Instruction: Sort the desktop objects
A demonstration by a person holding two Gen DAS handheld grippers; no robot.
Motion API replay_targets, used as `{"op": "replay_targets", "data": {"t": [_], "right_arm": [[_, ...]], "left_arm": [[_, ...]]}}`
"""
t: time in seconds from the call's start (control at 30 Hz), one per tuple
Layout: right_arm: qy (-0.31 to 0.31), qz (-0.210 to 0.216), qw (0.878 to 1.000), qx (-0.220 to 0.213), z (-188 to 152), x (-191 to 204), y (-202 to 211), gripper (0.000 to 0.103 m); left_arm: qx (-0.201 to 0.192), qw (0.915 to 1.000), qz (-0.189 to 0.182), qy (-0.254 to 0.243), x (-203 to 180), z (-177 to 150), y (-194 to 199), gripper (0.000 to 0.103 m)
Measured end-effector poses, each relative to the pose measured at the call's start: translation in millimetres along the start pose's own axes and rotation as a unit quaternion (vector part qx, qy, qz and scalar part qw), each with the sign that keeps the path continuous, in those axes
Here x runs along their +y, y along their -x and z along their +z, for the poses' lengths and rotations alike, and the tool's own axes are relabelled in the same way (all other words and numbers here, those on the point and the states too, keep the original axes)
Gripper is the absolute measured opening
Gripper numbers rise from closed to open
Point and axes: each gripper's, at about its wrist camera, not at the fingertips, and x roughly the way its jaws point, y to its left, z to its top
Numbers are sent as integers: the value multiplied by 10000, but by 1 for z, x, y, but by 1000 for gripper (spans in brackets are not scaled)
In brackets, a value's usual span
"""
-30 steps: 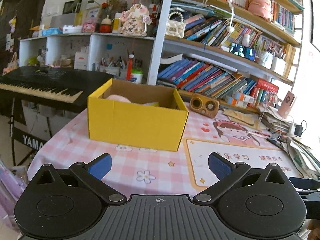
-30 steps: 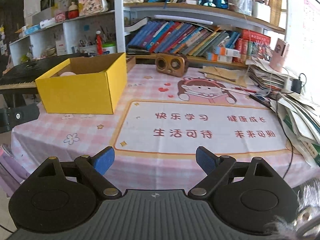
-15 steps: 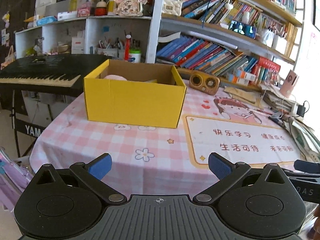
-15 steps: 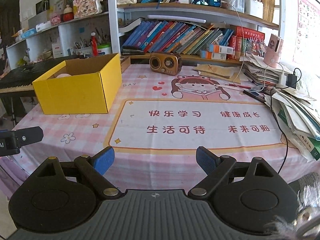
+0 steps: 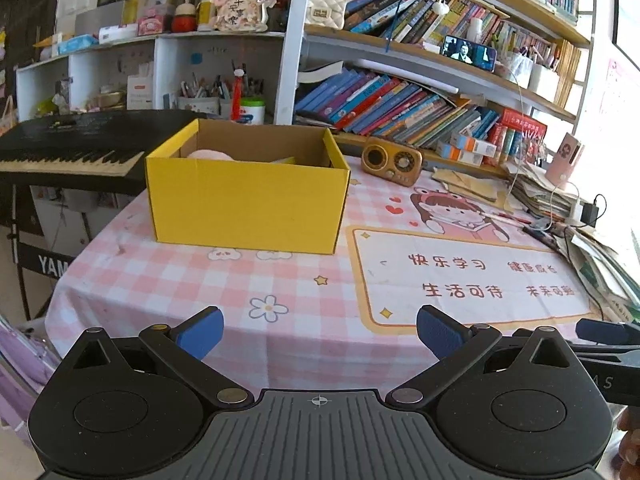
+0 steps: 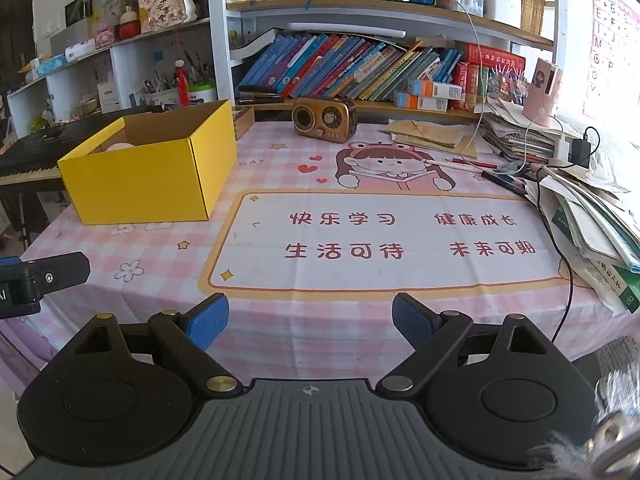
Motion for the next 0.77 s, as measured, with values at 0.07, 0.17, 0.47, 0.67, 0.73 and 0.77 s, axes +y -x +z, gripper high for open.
{"op": "replay_targets", "data": {"t": [0.07, 0.17, 0.47, 0.67, 0.73, 0.77], "right_arm": [[4, 5, 10000, 18, 0, -1, 0, 89], [8, 6, 10000, 37, -1, -1, 0, 89], [-14, -6, 10000, 96, -4, -3, -1, 89], [-38, -6, 9999, 143, -3, -3, -4, 89], [-32, -3, 9999, 153, -3, -2, -4, 89], [-34, -3, 9999, 152, -3, -2, -4, 89]], "left_arm": [[-11, 10000, -57, 45, 0, 1, 0, 103], [-5, 9999, -110, 17, -2, 0, -1, 103], [80, 9998, -137, 98, -4, -3, -2, 103], [111, 9999, -17, 62, -4, -3, -4, 103], [104, 9999, -32, 47, -4, -3, -4, 103], [93, 9999, -38, 30, -4, -2, -4, 103]]}}
